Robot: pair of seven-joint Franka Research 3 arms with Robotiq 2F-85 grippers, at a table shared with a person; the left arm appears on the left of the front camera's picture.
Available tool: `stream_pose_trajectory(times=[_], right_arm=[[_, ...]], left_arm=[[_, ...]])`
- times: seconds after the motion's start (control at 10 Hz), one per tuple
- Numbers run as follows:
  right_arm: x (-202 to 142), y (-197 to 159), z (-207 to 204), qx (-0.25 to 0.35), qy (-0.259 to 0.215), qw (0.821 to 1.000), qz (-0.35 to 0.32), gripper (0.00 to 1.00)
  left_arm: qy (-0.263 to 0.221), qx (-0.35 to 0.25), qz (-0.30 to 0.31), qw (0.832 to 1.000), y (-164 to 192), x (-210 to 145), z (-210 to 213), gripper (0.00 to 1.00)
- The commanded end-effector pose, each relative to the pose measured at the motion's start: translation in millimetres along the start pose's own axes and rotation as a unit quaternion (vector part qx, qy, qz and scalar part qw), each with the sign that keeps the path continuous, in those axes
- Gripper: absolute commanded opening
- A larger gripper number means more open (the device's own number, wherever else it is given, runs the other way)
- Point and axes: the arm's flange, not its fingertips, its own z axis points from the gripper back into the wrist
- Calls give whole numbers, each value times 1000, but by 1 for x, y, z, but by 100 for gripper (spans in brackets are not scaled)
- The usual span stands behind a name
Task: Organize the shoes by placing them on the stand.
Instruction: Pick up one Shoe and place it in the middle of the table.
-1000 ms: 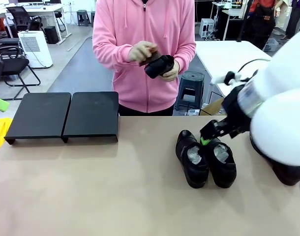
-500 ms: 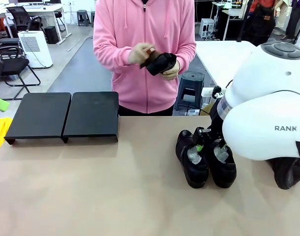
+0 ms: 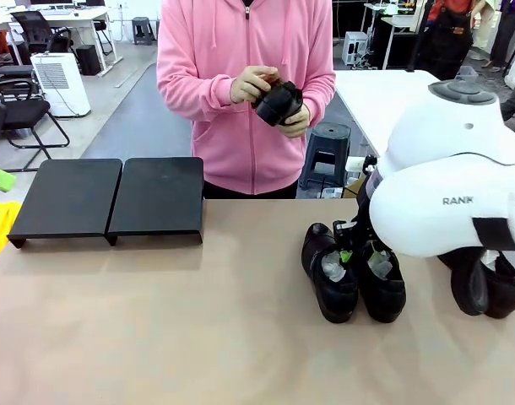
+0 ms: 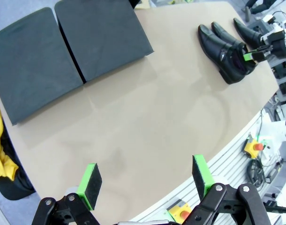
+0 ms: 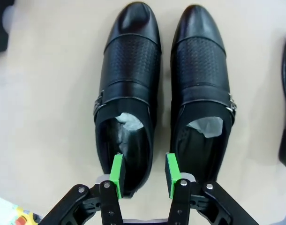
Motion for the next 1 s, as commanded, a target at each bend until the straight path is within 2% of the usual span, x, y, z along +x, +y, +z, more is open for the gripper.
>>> stream_pose_trajectory(times=[0.0,0.9], right_arm=[[21,3,-16,-5,18,1000,-25,48],[32,7,-61,-17,74,997,-33,48]], left_arm=[[-4,-11,-1,1000,1,0,2,100],[-4,-11,-1,1000,1,0,2,100]])
